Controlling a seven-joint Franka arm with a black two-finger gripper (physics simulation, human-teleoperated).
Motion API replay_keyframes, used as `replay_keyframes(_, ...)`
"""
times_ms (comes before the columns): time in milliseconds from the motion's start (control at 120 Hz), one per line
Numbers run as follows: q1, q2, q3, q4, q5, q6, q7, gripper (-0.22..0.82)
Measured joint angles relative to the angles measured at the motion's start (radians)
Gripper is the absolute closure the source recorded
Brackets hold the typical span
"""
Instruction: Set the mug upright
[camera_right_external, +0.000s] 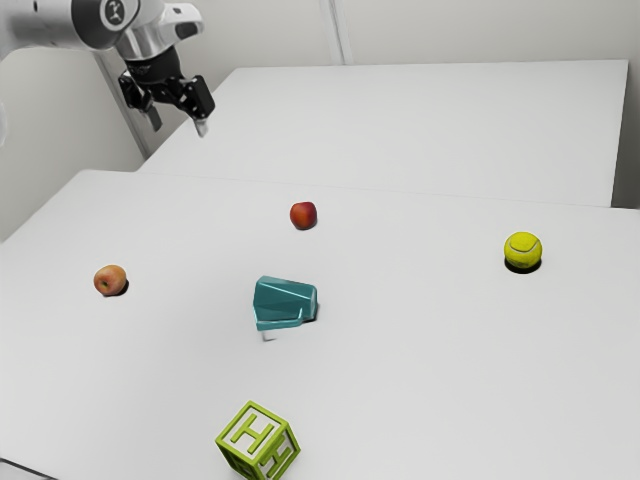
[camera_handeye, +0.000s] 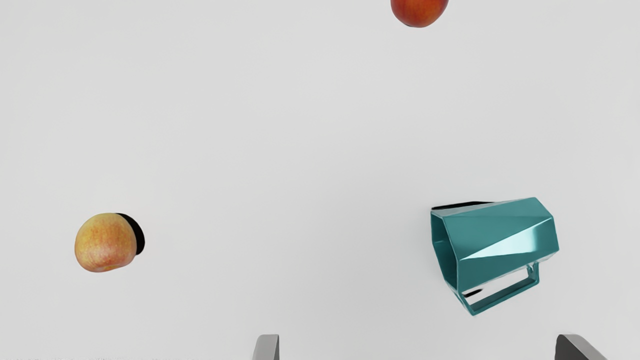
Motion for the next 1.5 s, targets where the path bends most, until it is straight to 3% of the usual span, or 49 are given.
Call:
replay_keyframes(133, -0.002, -0.001, 0.007, -0.008, -0.052, -0.025, -0.001, 0.0)
replay_keyframes(175, -0.018, 0.009, 0.038, -0.035, -0.087, -0.018, -0.002, 0.0)
replay_keyframes(358, 0.011, 0.019, 0.222, -0.418, -0.491, 0.147, 0.083, 0.0)
replay_keyframes(567, 0.004, 0.033, 0.253, -0.705, -0.896, 0.308, 0.268, 0.0)
replay_keyframes(867, 0.002, 0.128, 0.253, -0.785, -1.201, 0.403, 0.505, 0.0)
replay_keyframes(1150, 0.001, 0.051, 0.252, -0.886, -1.339, 0.388, 0.691, 0.0)
replay_keyframes(1500, 0.001, 0.102, 0.227, -0.885, -1.474, 0.4, 0.834, 0.0)
